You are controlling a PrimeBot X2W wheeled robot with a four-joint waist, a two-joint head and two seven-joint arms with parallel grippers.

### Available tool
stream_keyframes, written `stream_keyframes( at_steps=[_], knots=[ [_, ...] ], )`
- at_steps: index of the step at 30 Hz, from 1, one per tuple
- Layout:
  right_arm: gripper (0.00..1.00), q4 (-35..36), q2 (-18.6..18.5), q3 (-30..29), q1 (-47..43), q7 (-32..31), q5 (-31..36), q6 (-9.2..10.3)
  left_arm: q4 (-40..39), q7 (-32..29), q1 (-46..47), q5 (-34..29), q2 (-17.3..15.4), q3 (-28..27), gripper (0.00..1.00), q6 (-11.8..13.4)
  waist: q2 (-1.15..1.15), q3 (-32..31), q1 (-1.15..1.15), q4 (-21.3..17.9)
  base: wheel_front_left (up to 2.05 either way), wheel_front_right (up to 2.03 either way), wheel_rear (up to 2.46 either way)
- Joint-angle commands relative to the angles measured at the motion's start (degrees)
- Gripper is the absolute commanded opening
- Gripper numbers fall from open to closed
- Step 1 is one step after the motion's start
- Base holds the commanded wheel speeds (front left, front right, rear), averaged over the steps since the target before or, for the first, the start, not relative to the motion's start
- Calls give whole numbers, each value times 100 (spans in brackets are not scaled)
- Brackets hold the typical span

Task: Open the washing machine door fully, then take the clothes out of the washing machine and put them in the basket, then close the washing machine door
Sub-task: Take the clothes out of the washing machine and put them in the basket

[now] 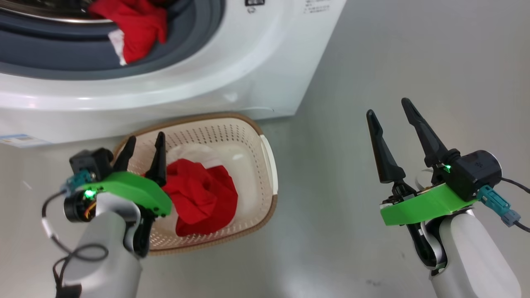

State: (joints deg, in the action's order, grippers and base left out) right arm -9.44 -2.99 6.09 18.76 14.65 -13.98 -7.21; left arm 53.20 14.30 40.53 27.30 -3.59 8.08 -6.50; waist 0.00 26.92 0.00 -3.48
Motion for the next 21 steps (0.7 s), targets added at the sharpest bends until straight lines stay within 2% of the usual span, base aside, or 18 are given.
stream_keyframes(
  at_steps=[1,5,8,21],
  knots=[
    [100,109,12,74,-107,35,37,-28,-436,68,-326,-154,-143,-233,100,66,0,-279,0,175,0,0,0],
    [100,73,12,20,-150,35,112,-28,-1418,69,-806,-460,-75,-419,100,168,0,-526,0,245,0,0,0],
    [100,27,12,-15,-190,35,136,-28,-2067,69,-1153,-612,-23,-463,100,116,0,-721,0,276,0,0,0],
    [100,-95,12,-254,-610,35,133,-28,-3639,69,-2460,-1006,42,-862,100,44,0,-1633,0,274,0,0,0]
  ],
)
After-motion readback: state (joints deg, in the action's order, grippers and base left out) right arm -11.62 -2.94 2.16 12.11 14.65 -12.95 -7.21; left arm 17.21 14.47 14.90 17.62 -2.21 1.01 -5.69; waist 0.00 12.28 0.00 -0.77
